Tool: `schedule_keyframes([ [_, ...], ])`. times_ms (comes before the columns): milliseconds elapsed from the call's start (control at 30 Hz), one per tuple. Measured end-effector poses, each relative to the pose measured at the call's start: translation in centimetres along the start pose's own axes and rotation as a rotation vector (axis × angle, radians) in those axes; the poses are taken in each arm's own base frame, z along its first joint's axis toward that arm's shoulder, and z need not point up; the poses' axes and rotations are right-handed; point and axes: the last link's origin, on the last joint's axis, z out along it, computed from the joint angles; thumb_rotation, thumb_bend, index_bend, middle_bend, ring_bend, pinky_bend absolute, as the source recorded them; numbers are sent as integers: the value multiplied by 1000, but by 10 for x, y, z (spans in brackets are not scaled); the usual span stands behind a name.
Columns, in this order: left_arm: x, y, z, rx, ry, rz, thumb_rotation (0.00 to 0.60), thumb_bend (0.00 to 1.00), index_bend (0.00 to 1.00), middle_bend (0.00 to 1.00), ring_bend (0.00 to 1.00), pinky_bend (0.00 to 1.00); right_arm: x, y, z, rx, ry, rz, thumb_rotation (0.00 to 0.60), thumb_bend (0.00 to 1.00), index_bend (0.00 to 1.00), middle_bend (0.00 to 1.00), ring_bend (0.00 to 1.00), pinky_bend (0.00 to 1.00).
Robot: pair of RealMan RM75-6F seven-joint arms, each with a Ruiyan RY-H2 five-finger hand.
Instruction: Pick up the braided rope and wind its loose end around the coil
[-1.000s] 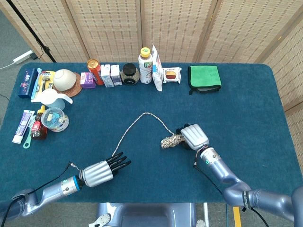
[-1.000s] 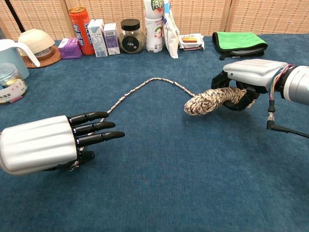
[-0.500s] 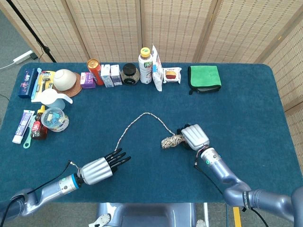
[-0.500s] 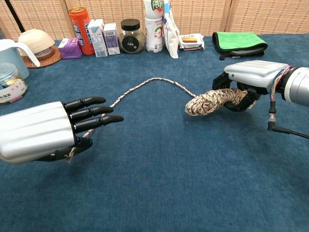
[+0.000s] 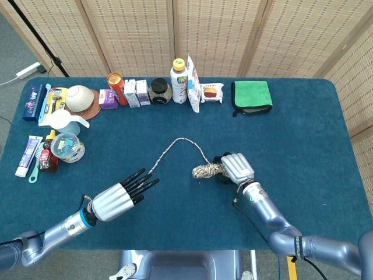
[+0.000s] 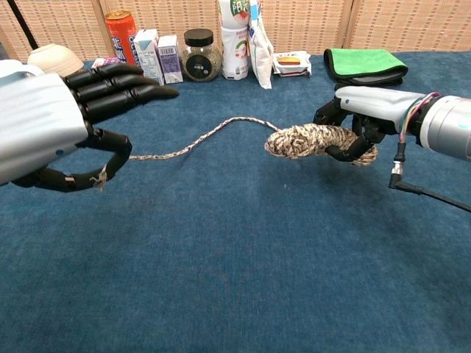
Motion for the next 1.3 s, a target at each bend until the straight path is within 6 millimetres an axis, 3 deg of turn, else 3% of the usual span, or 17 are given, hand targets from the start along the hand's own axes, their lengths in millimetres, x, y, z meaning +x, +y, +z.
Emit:
schedule_keyframes([
  [233,21,-14,-1,44,45,-15,600,371,777,0,0,0,18,-25,4,-9,33,188,600,838,645,599,384,530],
  [733,60,-14,-2,81,133,-168,600,371,779,0,0,0,37,-52,36,-178,138,298,600,849,653,621,431,623],
  [1033,95,-7,11,82,207,-284,600,371,781,0,0,0,28,-61,50,-280,170,277,600,855,653,624,437,629],
  [1300,124,-4,37,101,268,-369,600,370,781,0,0,0,20,-64,49,-273,159,221,600,855,653,624,438,629],
])
